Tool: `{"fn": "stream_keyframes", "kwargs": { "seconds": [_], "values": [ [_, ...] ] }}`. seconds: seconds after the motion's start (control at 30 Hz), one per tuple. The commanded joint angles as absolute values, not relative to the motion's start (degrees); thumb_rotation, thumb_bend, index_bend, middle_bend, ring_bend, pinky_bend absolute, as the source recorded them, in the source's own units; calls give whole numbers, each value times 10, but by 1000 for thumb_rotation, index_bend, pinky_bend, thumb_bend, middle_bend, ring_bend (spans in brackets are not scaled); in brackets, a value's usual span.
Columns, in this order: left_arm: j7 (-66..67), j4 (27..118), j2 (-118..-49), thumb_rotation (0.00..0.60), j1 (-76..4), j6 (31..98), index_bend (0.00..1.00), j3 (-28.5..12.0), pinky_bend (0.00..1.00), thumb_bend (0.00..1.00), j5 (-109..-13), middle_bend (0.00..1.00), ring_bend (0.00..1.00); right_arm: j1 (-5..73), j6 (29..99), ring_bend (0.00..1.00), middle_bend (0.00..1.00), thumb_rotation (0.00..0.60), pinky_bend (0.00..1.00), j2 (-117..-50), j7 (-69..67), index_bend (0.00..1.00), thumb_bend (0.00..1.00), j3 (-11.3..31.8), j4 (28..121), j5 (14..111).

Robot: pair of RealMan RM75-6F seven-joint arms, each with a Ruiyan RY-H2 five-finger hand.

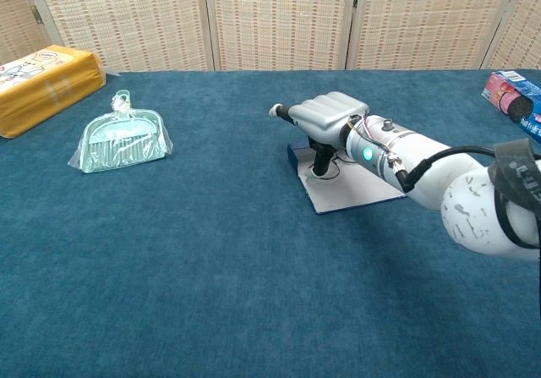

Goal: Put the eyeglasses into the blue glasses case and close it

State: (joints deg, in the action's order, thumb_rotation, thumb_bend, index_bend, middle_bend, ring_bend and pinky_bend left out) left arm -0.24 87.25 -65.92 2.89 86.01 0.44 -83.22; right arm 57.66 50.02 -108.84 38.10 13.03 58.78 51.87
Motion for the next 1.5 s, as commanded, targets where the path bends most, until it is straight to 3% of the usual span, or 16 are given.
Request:
{"fn": "stream_keyframes", "kwargs": {
  "seconds": [0.03,0.27,0.63,1.23,1.5],
  "values": [
    [-2,874,-658,600,29,861,85,5,282,163,-832,149,106,577,497,1000,994,600,846,-1089,379,0,255,134,580,518],
    [0,878,-656,600,31,862,85,5,282,164,-833,150,106,572,490,1000,994,600,846,-1079,361,0,255,138,586,529],
    [3,883,-655,600,28,860,85,5,283,164,-836,149,106,538,522,1000,1000,600,846,-1014,325,0,257,130,673,567],
    [5,891,-650,600,33,865,85,8,282,164,-834,149,106,556,478,1000,1000,600,846,-1082,308,0,257,142,538,543],
    [6,890,-650,600,32,865,85,6,282,164,-834,149,106,548,492,1000,1000,600,846,-1070,279,0,257,145,550,571]
  ]
}}
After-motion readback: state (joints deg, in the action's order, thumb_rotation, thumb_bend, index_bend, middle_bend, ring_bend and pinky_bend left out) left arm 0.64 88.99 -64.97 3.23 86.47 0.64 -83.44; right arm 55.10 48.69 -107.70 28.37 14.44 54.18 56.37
